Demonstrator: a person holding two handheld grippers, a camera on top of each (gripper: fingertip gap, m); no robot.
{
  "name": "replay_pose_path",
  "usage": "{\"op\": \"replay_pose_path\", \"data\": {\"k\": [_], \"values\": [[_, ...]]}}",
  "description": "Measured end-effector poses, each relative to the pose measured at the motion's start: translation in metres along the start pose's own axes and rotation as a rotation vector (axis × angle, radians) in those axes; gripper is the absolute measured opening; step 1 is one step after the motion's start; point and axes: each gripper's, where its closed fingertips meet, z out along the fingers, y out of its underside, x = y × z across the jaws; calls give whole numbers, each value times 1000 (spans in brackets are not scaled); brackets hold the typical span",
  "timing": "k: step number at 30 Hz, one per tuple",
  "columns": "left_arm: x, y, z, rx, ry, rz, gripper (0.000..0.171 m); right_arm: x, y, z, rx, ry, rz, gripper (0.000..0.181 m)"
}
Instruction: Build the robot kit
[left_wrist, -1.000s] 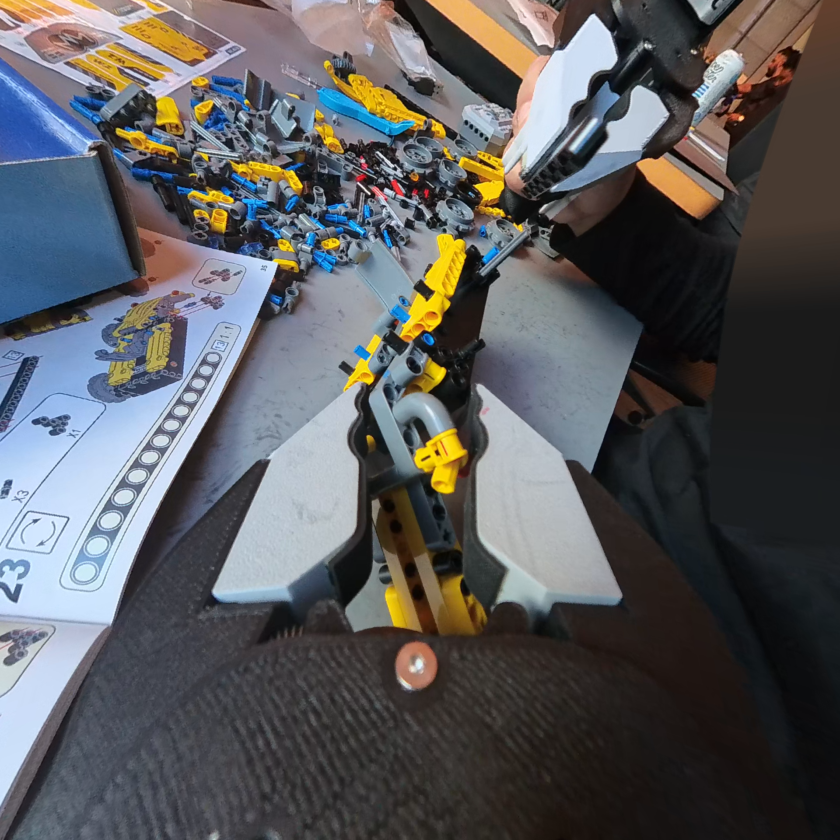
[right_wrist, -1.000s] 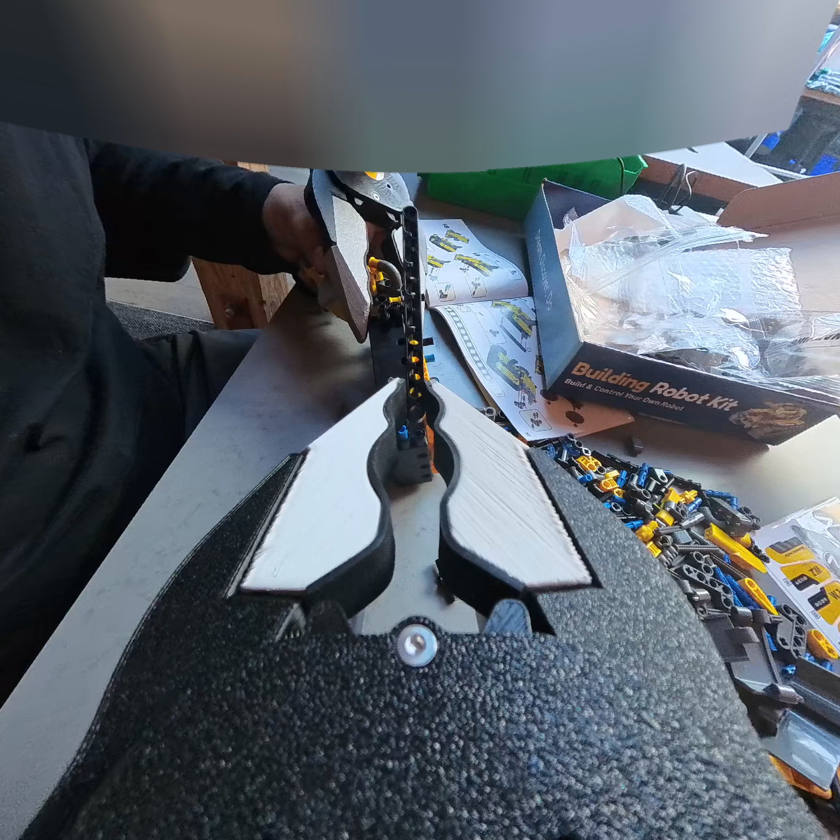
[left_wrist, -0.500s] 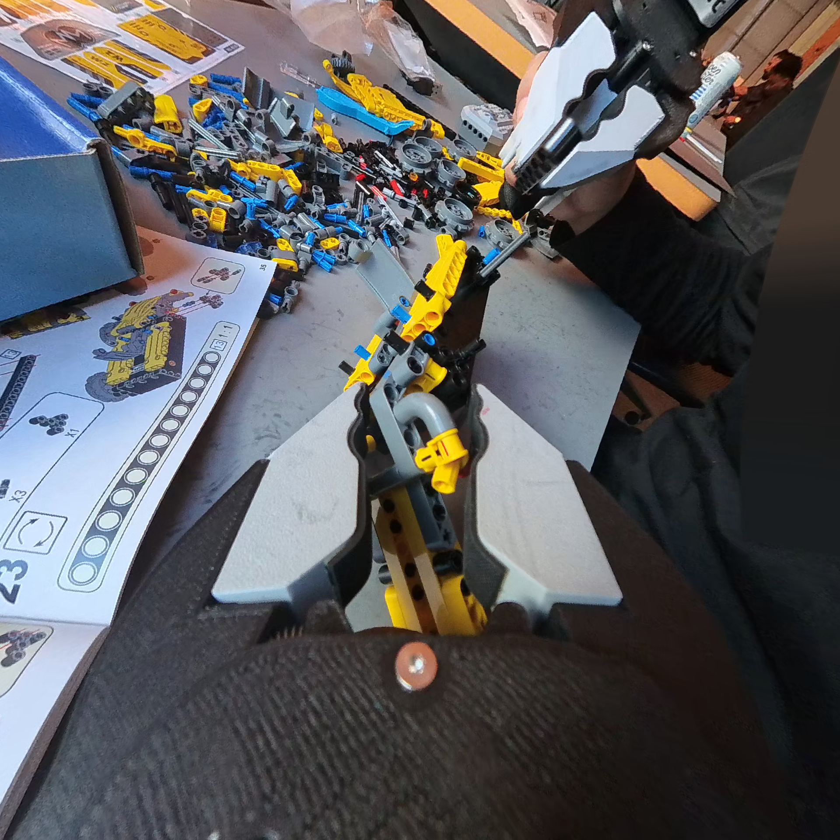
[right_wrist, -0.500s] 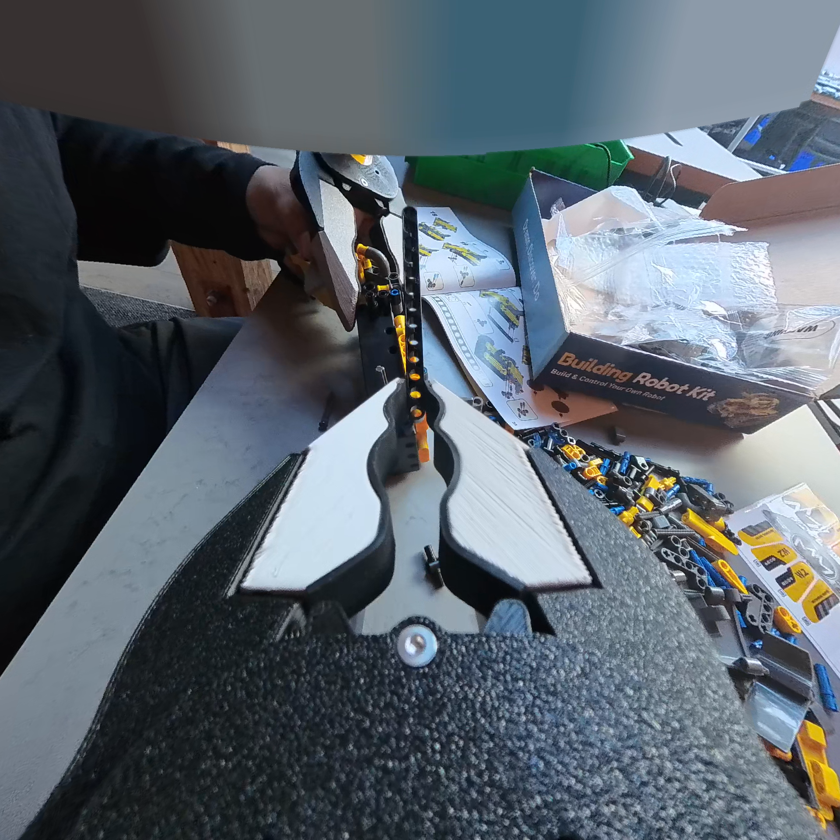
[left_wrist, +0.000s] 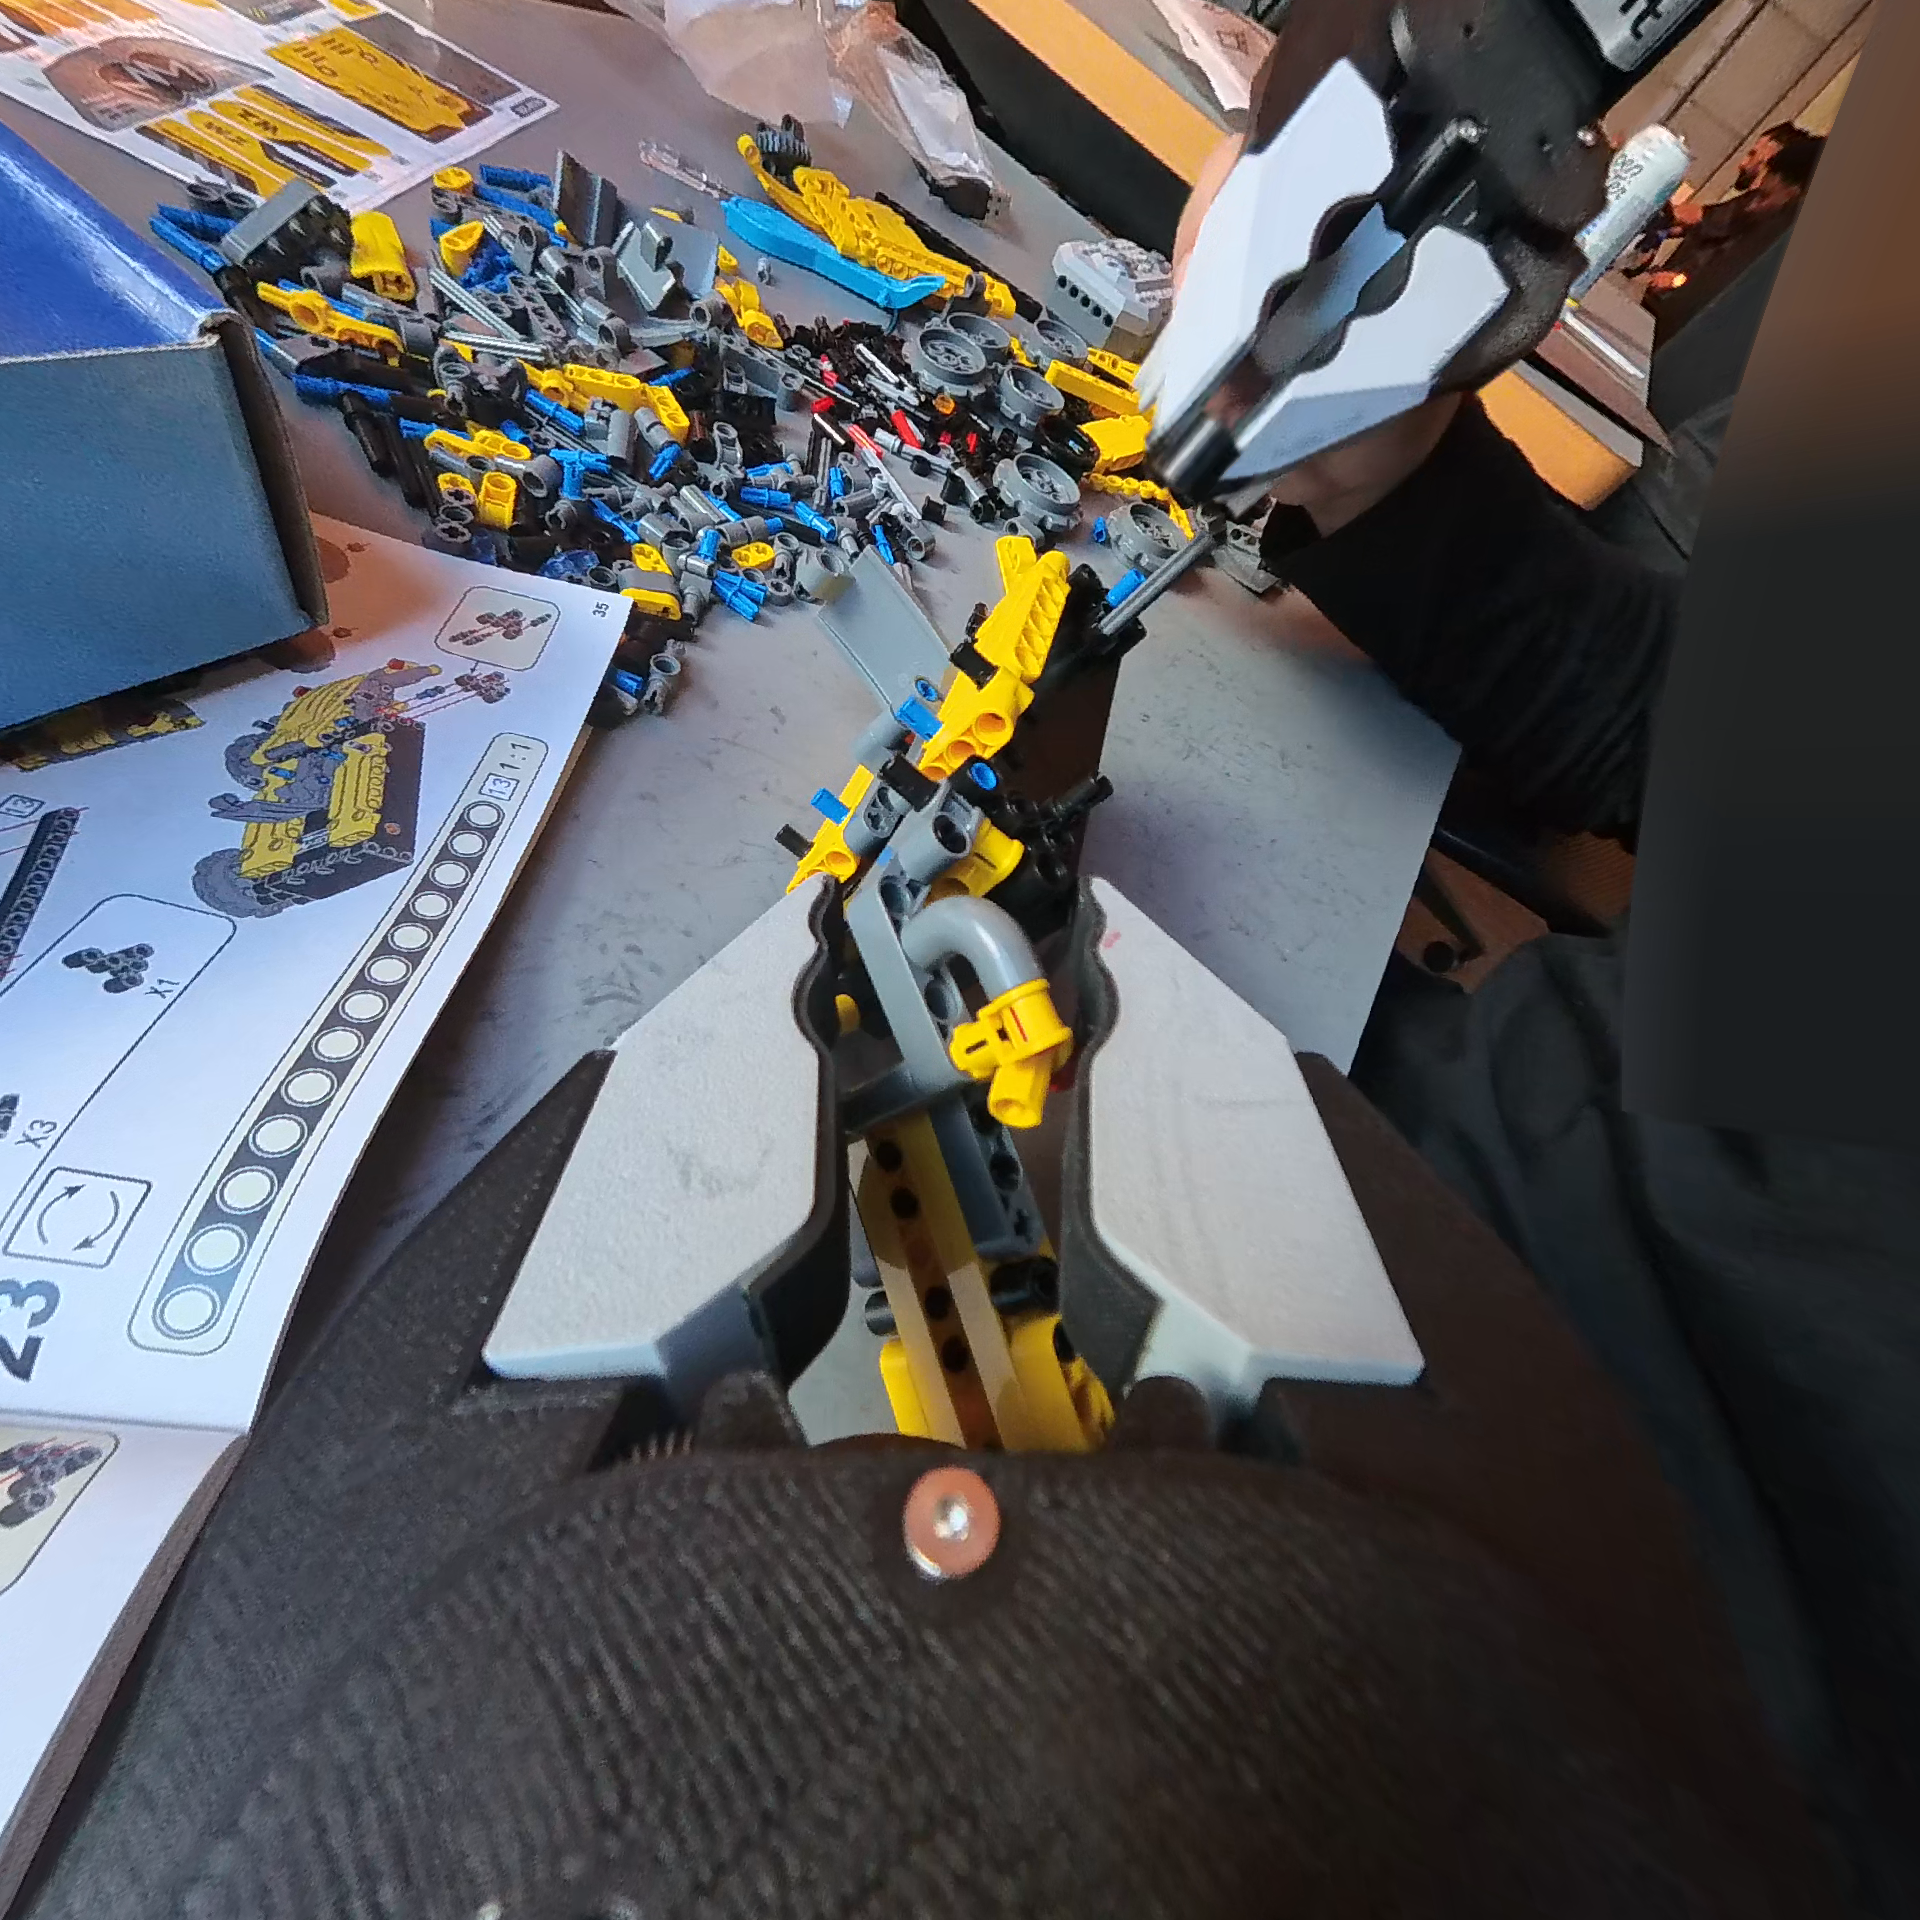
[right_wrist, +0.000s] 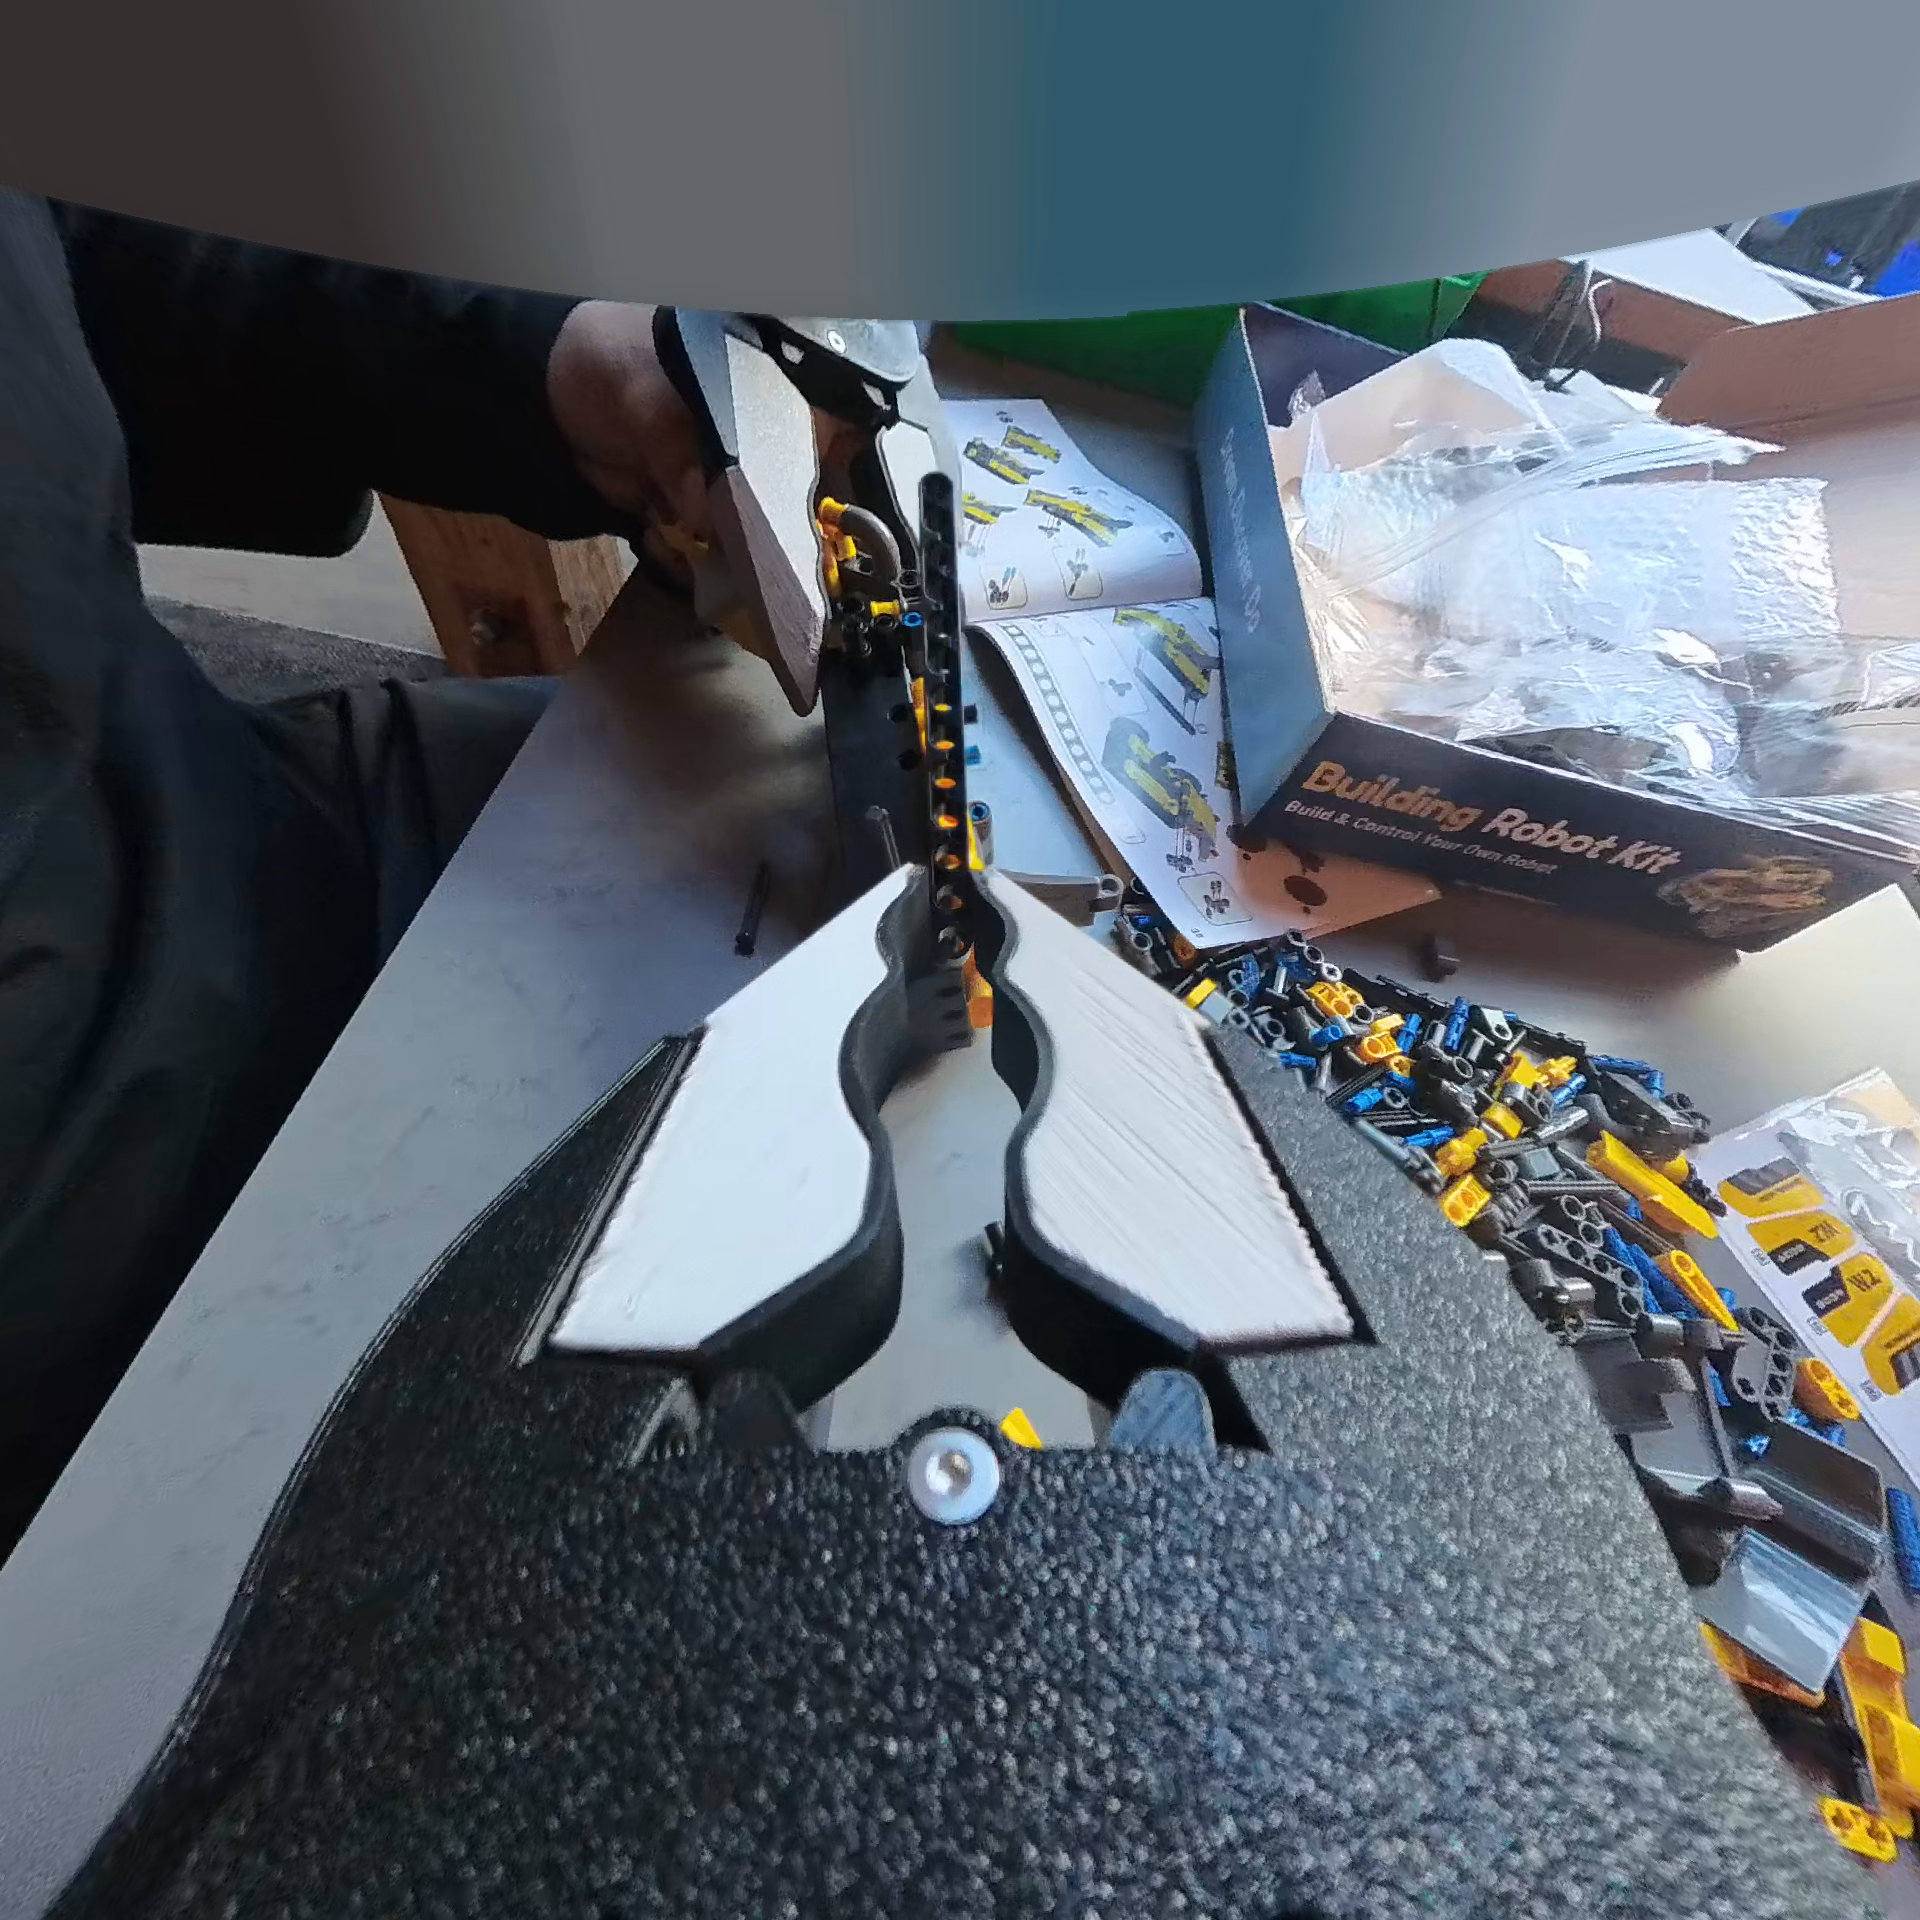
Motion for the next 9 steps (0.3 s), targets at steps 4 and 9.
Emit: {"op": "replay_pose_path", "data": {"k": [4, 9], "values": [[0, 0, 0, 1, 0, -4, 40, -3, 3, 1, -21, -12, -7, 7], [0, 0, 0, 1, 0, -5, 41, -7, 1, 3, -36, -9, -40, 7]]}}
